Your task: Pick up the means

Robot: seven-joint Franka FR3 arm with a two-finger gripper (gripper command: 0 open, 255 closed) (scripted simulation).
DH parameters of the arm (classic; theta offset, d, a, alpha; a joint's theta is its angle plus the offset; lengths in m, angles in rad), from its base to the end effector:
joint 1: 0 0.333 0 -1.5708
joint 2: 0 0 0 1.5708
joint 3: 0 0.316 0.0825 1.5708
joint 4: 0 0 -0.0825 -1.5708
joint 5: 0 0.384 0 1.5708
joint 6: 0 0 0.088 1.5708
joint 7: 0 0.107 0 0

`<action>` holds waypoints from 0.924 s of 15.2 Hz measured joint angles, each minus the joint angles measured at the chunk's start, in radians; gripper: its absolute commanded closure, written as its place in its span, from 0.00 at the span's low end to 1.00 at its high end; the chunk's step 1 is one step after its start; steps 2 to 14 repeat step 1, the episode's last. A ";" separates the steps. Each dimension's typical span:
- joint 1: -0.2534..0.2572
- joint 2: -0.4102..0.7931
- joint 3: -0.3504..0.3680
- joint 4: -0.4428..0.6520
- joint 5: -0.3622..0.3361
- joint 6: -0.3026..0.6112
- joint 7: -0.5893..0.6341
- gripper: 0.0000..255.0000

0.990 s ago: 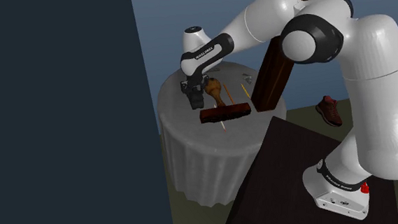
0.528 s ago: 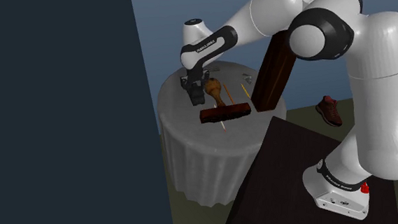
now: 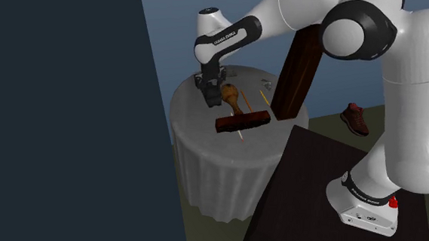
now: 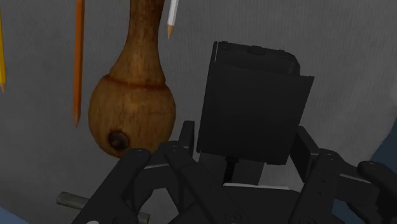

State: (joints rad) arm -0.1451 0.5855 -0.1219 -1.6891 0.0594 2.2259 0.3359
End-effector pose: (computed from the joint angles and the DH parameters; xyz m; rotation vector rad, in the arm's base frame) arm 0.6513 -0.1675 0.2564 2.9687 -0.9534 -0.0671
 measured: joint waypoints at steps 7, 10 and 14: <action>0.001 -0.004 0.000 0.002 -0.001 -0.006 0.001 1.00; 0.001 -0.004 0.000 0.002 -0.001 -0.006 0.001 1.00; 0.001 -0.004 0.000 0.002 -0.001 -0.006 0.001 1.00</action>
